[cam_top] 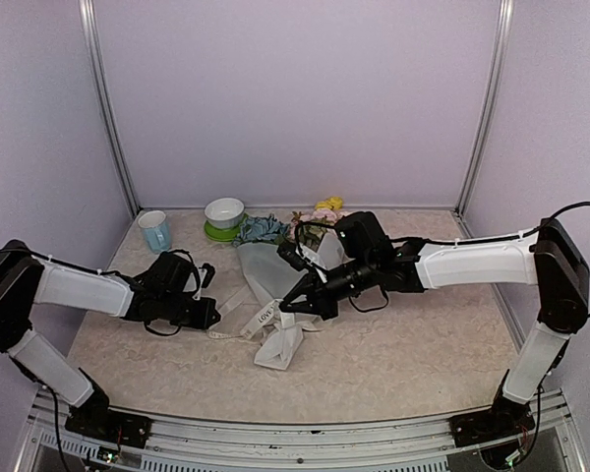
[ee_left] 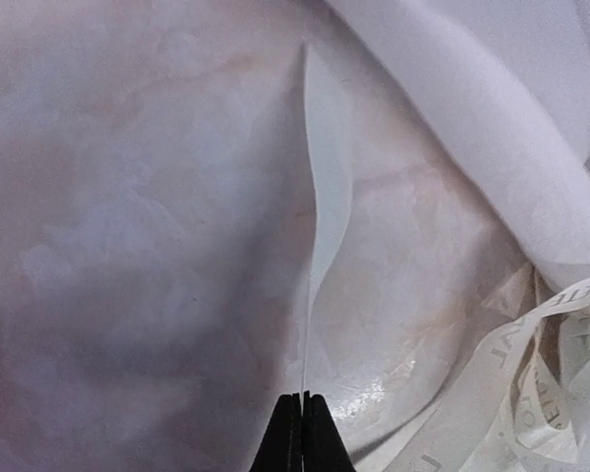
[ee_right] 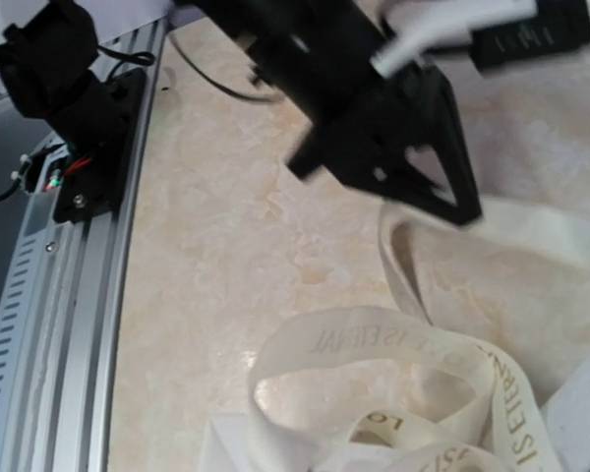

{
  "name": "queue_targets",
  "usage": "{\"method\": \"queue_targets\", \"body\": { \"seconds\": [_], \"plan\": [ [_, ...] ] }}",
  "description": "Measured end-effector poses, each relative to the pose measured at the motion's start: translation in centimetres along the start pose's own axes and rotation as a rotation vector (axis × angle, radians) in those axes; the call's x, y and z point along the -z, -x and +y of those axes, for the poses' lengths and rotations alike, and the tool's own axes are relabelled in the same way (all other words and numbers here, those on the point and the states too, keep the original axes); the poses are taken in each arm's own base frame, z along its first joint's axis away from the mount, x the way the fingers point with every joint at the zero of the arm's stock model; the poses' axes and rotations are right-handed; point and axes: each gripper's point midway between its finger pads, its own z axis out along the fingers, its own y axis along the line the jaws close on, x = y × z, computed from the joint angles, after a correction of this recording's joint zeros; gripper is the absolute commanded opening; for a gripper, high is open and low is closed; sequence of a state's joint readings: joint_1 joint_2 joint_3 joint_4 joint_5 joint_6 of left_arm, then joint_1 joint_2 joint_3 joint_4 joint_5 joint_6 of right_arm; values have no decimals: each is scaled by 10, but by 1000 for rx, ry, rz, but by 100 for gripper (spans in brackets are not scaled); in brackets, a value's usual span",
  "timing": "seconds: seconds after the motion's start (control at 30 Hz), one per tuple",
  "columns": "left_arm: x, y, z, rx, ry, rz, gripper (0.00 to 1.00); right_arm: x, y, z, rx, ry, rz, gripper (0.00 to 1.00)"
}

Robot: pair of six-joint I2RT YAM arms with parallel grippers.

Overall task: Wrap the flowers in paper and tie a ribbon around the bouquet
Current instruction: Cross the half-tied ribbon over the folded bouquet.

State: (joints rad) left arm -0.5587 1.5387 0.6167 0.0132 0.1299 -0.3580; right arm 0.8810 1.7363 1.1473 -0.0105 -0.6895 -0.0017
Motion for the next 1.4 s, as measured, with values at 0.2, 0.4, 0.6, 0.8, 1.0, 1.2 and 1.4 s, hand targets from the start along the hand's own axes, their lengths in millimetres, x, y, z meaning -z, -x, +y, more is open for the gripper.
{"method": "queue_targets", "body": {
  "seconds": [0.2, 0.4, 0.6, 0.8, 1.0, 1.2, 1.4],
  "plan": [
    [91, 79, -53, -154, -78, -365, 0, 1, -1, -9, -34, -35, 2, 0],
    [178, 117, -188, -471, -359, -660, 0, 1, -3, -29, -117, -59, -6, 0],
    [191, 73, -269, -759, -610, -647, 0, 8, 0, -53, -204, -89, -35, 0],
    [189, 41, -303, -926, -782, -602, 0, 15, 5, -61, -243, -96, -63, 0],
    [152, 20, -361, -1065, -914, -535, 0, 15, 22, -59, -228, -66, -88, 0],
    [107, -28, -418, -1236, -997, -451, 4, 18, 23, -63, -222, -71, -83, 0],
    [89, -69, -420, -1341, -1027, -379, 74, 18, 17, -63, -223, -77, -58, 0]
  ]
}}
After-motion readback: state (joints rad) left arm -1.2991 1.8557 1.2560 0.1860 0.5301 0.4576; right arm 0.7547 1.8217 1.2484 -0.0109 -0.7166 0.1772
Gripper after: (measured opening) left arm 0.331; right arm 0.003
